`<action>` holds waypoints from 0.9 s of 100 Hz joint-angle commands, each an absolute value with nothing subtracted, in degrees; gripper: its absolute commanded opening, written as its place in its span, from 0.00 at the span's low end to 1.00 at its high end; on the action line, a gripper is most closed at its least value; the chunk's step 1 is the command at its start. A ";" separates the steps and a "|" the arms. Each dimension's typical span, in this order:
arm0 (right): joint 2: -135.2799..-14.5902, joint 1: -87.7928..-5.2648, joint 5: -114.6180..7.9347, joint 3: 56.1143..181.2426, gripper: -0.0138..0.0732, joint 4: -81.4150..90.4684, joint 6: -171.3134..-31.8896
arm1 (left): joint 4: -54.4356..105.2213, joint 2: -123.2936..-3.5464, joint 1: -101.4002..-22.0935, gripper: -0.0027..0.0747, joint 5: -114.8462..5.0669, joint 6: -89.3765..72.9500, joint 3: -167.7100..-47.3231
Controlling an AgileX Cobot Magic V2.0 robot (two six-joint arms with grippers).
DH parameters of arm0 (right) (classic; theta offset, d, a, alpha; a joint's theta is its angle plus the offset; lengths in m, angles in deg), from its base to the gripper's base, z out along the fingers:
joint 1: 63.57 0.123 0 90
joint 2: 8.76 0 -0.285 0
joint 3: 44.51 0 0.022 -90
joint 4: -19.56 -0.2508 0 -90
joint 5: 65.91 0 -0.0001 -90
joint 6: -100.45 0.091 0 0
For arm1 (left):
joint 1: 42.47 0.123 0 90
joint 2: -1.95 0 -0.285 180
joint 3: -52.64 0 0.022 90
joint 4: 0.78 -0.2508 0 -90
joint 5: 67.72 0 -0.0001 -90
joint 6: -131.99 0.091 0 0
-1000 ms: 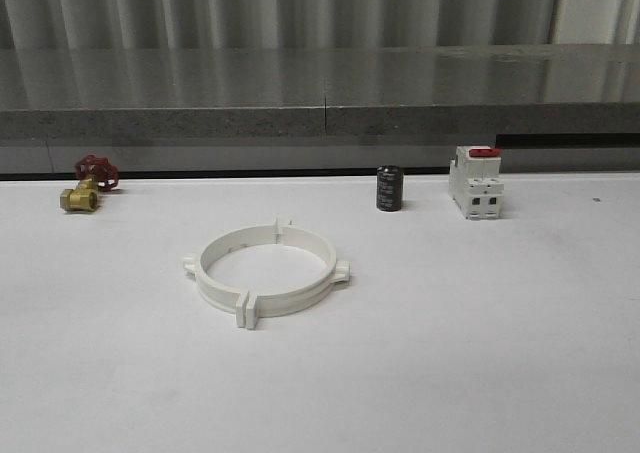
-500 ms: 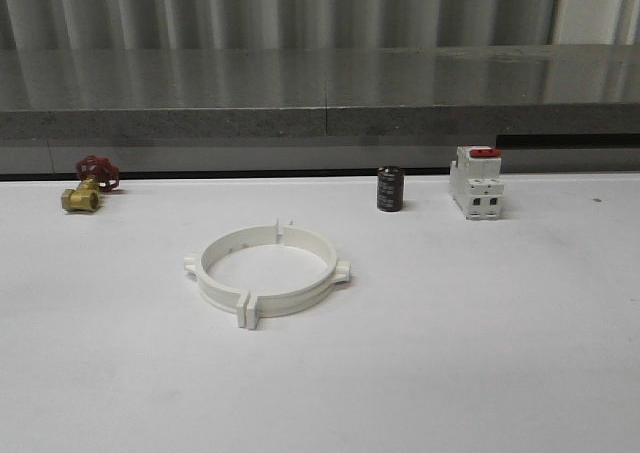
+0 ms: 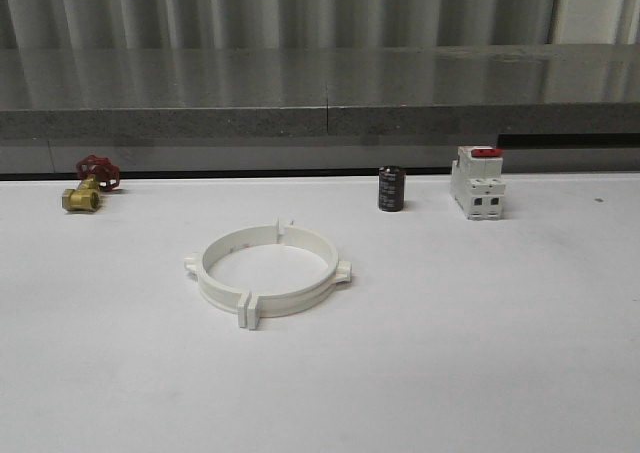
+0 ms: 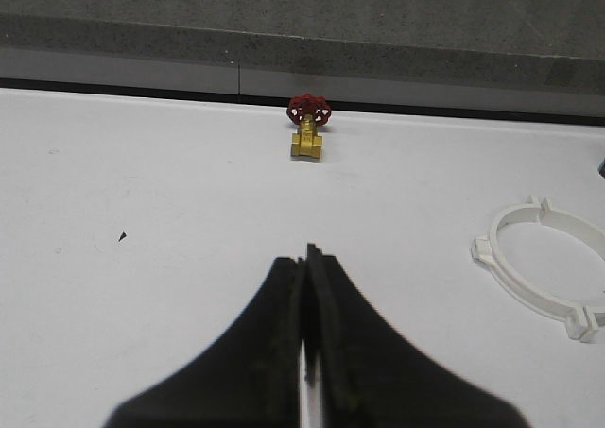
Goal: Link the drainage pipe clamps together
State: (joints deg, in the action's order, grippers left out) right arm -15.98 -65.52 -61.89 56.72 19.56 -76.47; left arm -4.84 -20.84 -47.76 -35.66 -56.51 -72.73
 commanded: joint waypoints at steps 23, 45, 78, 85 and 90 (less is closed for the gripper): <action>-14.82 -65.97 -66.22 57.67 0.08 19.56 -77.17 | -4.86 -21.53 -47.61 0.01 -39.94 -56.69 -74.27; -14.82 -65.97 -66.22 57.67 0.08 19.56 -77.17 | -4.94 -21.53 -47.61 0.01 -39.97 -56.69 -74.04; -14.82 -65.97 -66.22 57.67 0.08 19.56 -77.17 | -2.64 -18.79 -46.04 0.01 -56.49 -47.23 -64.67; -14.82 -65.97 -66.22 57.67 0.08 19.56 -77.17 | -1.16 -16.40 -45.66 0.01 -56.38 -47.23 -61.78; -14.82 -65.97 -66.22 57.67 0.08 19.56 -77.17 | -1.16 -13.94 -45.62 0.01 -56.38 -47.23 -59.62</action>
